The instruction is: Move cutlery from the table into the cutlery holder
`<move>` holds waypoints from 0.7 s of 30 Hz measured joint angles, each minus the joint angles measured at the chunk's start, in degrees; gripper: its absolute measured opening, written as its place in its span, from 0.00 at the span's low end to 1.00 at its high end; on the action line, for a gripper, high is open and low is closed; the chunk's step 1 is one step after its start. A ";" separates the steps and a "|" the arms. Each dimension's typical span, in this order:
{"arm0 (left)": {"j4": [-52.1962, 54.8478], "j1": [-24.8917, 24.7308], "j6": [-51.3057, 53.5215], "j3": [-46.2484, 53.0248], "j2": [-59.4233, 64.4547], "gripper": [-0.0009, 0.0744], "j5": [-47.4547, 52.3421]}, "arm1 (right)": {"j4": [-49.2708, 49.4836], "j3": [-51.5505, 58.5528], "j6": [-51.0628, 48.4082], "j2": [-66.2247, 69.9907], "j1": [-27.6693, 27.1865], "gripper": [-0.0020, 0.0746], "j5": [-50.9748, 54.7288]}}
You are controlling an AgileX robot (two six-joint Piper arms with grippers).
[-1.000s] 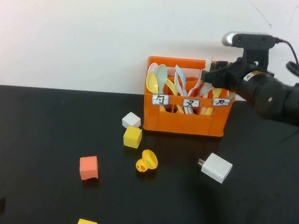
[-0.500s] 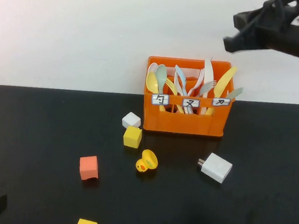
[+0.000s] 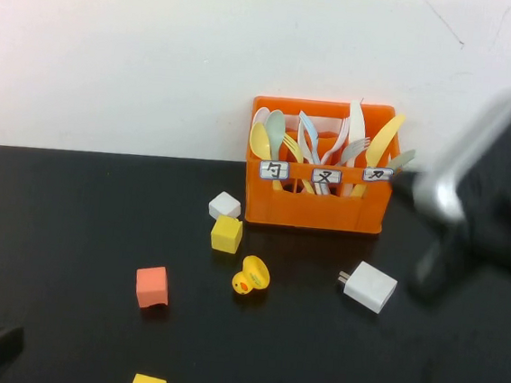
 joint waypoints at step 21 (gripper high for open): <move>-0.24 0.00 -0.45 6.58 0.00 0.01 -23.91 | -24.98 11.88 17.81 -33.83 7.87 0.02 35.46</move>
